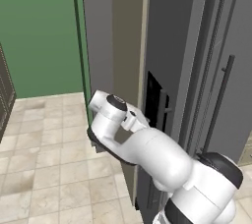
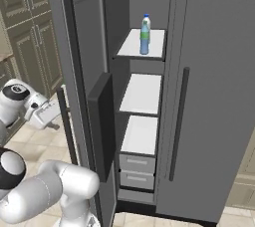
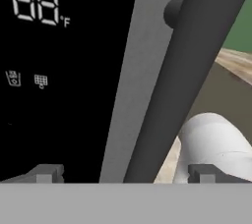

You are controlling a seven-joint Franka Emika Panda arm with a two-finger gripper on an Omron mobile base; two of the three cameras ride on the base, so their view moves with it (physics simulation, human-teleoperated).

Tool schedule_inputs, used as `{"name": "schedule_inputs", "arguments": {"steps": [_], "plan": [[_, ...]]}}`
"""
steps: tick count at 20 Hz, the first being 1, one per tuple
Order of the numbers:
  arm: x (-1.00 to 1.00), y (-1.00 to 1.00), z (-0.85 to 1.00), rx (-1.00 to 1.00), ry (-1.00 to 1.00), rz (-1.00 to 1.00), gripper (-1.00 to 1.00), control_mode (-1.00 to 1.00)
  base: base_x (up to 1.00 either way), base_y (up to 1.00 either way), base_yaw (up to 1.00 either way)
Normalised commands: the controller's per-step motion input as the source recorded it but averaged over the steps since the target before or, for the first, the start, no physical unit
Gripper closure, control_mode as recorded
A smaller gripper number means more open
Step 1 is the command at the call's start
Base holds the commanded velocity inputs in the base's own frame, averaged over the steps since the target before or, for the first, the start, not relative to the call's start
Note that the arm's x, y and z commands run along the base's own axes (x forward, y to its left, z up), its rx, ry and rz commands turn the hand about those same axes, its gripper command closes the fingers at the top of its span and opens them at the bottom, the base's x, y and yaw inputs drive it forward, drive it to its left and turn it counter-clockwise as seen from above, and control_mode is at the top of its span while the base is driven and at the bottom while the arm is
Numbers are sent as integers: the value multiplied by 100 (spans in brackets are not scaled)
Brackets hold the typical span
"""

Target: Take the bottled waters from the counter and place them in the freezer to freeze. Close the freezer door after placing the bottles.

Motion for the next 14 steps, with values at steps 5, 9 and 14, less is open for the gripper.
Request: {"name": "schedule_inputs", "arguments": {"steps": [5,9,14], "plan": [[-10,-33,32,0,10,0,-100,-100,0,0,0],[0,-39,25,0,10,0,-100,-100,0,0,0],[0,-40,20,0,8,0,-100,-100,0,0,0]]}}
